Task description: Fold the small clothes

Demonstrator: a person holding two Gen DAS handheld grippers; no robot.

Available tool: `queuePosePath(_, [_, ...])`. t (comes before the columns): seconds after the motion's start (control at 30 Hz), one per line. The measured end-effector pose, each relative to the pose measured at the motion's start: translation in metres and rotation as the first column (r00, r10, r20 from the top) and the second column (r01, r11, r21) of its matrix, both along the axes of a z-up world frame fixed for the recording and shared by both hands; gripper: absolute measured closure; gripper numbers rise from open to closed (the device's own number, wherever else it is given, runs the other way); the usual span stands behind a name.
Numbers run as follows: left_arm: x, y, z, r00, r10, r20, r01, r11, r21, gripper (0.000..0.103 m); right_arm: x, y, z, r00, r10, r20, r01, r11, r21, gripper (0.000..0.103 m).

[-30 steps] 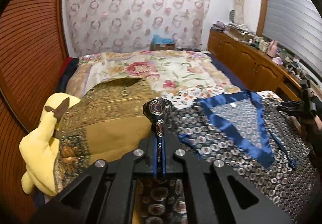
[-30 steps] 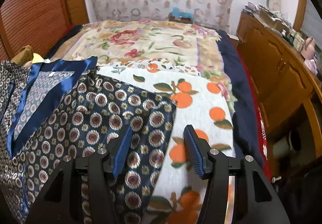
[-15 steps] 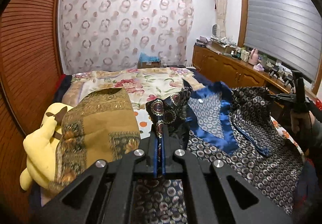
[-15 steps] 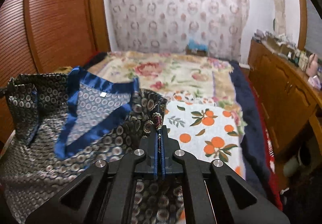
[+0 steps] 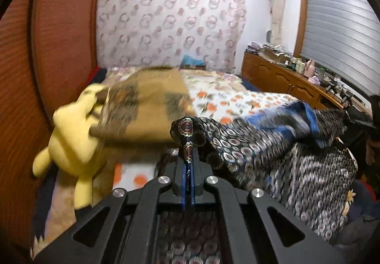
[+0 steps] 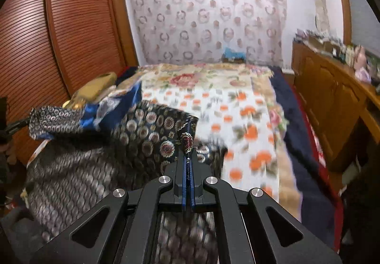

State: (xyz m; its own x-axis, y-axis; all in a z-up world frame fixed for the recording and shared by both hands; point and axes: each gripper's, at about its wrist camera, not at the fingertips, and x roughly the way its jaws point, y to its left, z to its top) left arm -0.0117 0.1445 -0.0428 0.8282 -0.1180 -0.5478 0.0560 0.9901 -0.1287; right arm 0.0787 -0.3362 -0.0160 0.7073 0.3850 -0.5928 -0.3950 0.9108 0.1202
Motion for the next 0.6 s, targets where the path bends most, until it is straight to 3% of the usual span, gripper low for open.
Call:
queuePosePath(0.17, [-0.03,0.005,-0.013,0.999,0.03,-0.021,-0.03,0.999,-0.027,0.103,-0.031,-0.012,-0.013,0.999,-0.012,-0.052,0.011,1.0,-0.023,0.103])
queuePosePath(0.43, [-0.055,0.011,-0.008,0.998,0.067,-0.021,-0.067,0.998,-0.01,0.103,-0.069,-0.022,-0.002,0.998,-0.008,-0.061,0.005,0.998,-0.059,0.103])
queuePosePath(0.6, [-0.05,0.016,-0.023,0.995,0.065,-0.074,-0.064,0.998,0.012,0.101,-0.073,-0.029,-0.028,0.99,-0.03,-0.135,0.019,0.997,-0.081,0.102])
